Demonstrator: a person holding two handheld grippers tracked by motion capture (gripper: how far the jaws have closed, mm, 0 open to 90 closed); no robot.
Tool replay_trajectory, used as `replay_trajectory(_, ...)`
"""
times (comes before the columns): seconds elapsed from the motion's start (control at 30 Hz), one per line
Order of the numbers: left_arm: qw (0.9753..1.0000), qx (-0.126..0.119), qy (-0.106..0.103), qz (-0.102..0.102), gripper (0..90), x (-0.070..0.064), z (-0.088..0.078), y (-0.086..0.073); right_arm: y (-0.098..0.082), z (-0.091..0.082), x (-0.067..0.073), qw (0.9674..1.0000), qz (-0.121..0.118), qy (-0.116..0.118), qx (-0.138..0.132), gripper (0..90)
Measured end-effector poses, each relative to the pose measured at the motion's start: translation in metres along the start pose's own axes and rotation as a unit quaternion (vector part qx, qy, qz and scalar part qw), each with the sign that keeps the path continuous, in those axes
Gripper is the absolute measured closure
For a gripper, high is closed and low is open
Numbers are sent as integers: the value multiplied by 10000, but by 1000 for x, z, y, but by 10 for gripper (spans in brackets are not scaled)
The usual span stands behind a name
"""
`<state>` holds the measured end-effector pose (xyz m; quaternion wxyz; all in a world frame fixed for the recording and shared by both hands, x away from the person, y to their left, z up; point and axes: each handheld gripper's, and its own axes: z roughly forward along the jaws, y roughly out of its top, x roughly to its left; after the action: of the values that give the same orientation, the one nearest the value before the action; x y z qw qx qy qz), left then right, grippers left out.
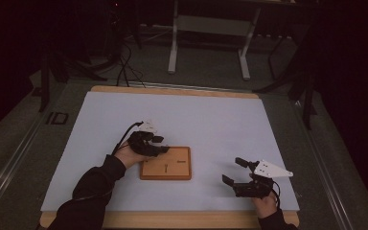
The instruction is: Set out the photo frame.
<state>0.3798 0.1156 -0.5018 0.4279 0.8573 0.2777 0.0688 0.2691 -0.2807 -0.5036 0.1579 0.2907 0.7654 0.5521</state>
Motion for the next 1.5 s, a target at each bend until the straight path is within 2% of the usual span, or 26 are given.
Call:
replay_trajectory(0.13,10000,5,13,25,481,0,4,1,0,2,2,10000,-49,-12,54,134)
replay_trajectory(0.27,10000,32,6,44,533,-1,9,2,-1,1,2,10000,-51,-9,60,134)
replay_trajectory(0.33,9998,137,146,84,582,-1,12,3,-1,0,2,10000,-41,-13,56,134)
replay_trajectory(0.53,9998,97,152,114,647,-1,8,3,-1,0,1,10000,-22,-24,92,134)
replay_trajectory(0.67,9998,98,148,135,651,-1,5,0,-1,1,2,10000,-25,-27,91,134)
replay_trajectory(0.8,9999,90,53,114,693,-1,4,-2,-2,1,1,9999,-29,-24,100,134)
replay_trajectory(0.97,9997,150,-48,191,768,-2,7,-1,-1,1,2,9999,-31,-26,102,134)
replay_trajectory(1.0,9996,151,-92,198,810,-2,7,-1,-1,1,2,9999,-31,-25,104,134)
replay_trajectory(1.03,9996,147,-62,228,822,-3,7,-1,-1,1,2,9999,-31,-23,103,134)
replay_trajectory(1.2,9990,222,4,383,838,-4,7,1,-2,2,2,9999,-22,-22,120,134)
replay_trajectory(1.5,9990,211,-284,256,836,4,8,0,1,6,9,9998,-131,-62,160,113)
